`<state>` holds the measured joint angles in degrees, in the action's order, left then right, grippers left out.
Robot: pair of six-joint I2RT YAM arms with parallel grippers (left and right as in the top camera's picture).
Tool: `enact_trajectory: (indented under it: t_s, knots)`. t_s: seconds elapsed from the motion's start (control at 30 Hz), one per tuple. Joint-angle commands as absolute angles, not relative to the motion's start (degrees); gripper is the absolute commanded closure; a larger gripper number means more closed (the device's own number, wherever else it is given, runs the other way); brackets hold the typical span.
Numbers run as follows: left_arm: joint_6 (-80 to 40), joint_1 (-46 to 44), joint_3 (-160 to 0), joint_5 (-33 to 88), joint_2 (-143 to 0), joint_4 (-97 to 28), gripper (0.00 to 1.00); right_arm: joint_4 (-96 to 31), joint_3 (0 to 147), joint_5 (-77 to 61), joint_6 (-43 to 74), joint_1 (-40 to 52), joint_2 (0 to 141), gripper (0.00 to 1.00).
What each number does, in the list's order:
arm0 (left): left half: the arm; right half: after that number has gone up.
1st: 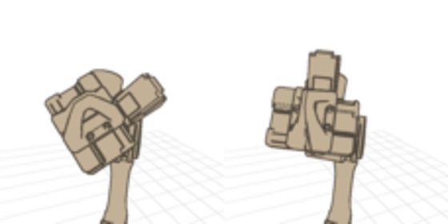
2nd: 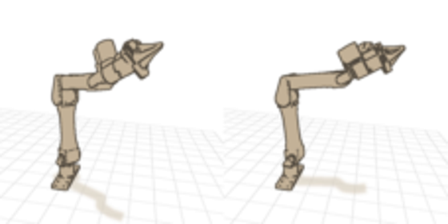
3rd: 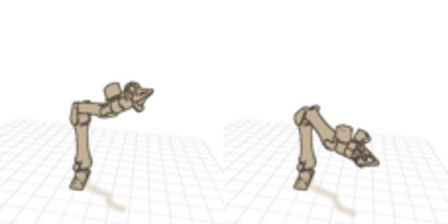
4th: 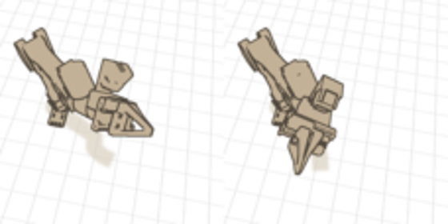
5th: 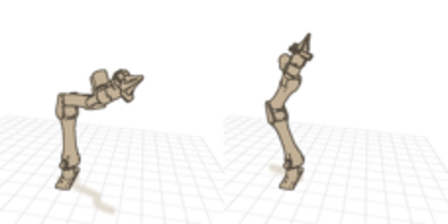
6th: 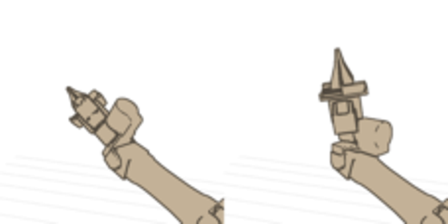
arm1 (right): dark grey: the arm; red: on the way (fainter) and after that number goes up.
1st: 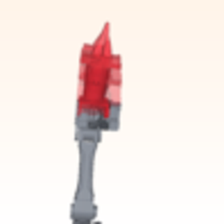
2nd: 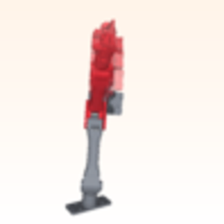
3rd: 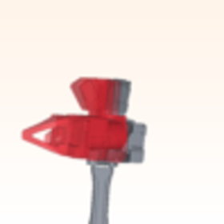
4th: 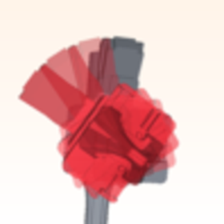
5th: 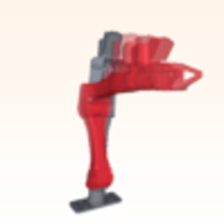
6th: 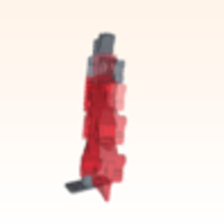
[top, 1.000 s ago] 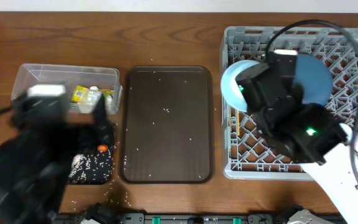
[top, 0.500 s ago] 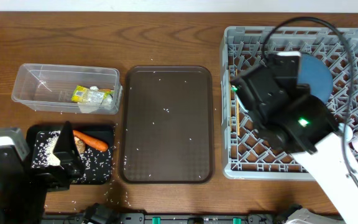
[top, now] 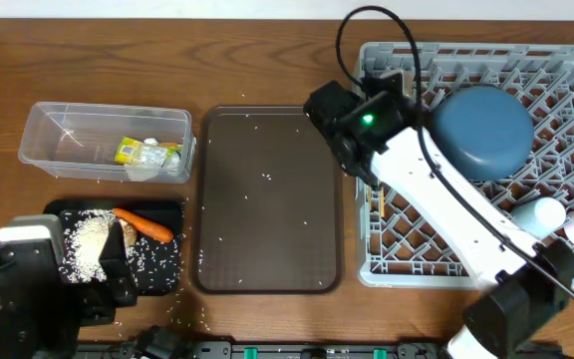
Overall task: Sort waste into correct bins and load items into the dishwasher rack
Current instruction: 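Grasp the bowl rim with right gripper and release left gripper, then carry the bowl with right gripper over the dish rack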
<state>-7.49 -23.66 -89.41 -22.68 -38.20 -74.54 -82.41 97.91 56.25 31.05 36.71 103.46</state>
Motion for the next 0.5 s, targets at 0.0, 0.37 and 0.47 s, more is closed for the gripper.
enact_trajectory:
  t_s: [0.0, 0.37, 0.47]
  knots:
    - [-8.0, -23.3, -89.9, -23.2, -38.3, -76.8, 0.02, -82.1, 100.7, 64.3, 33.6, 37.0, 105.4, 0.99]
    - [-8.0, -23.3, -89.9, -23.2, -38.3, -82.5, 0.02, -73.0, 100.9, 74.0, 21.5, 33.8, 106.2, 0.99]
    - [-8.0, -23.3, -89.9, -23.2, -38.3, -82.5, 0.02, -72.5, 100.9, 74.2, 20.2, 32.3, 106.3, 0.99]
